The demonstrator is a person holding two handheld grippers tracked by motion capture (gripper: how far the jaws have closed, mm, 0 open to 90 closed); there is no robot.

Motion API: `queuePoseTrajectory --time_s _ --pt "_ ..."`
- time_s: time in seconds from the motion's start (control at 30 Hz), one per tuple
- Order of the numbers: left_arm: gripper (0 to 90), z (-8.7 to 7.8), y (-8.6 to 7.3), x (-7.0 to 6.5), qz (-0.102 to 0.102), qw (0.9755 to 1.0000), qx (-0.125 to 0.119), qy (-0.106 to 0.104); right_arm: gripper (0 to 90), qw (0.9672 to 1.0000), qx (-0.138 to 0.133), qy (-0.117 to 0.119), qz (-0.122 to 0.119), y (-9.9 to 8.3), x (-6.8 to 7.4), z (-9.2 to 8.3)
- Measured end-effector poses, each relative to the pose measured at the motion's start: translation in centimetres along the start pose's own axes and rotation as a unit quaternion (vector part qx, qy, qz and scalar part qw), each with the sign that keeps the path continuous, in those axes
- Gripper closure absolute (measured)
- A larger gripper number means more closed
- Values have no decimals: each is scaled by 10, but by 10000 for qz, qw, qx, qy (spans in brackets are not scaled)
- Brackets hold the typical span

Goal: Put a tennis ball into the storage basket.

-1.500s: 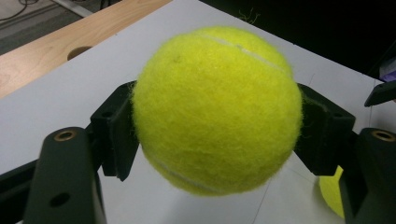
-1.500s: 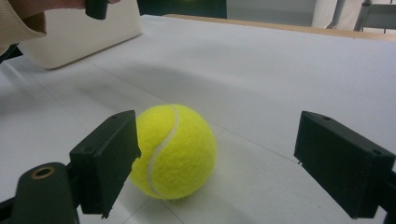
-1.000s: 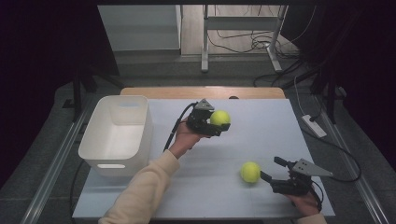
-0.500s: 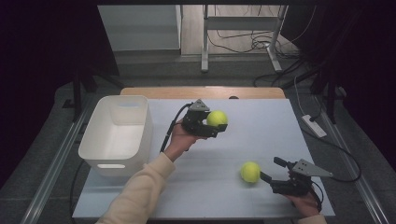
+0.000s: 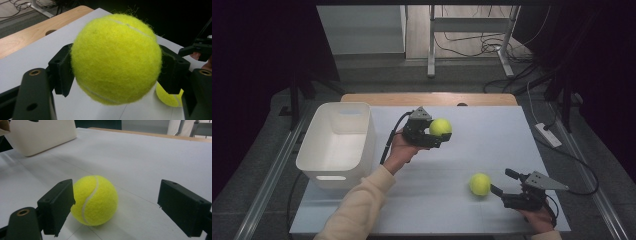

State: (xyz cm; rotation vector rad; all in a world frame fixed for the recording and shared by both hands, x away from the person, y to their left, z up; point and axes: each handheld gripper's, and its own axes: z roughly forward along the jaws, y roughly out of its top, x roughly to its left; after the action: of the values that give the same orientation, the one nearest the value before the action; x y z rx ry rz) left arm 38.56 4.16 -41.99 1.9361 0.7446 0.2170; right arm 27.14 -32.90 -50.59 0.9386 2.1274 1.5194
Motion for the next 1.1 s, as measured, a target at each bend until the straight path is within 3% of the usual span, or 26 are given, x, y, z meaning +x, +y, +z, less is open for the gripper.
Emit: queuePoseTrajectory --time_s 1.1 --pt "274 -25 -2 9 -32 9997 -101 202 139 10000 3 -8 -2 0 0 0"
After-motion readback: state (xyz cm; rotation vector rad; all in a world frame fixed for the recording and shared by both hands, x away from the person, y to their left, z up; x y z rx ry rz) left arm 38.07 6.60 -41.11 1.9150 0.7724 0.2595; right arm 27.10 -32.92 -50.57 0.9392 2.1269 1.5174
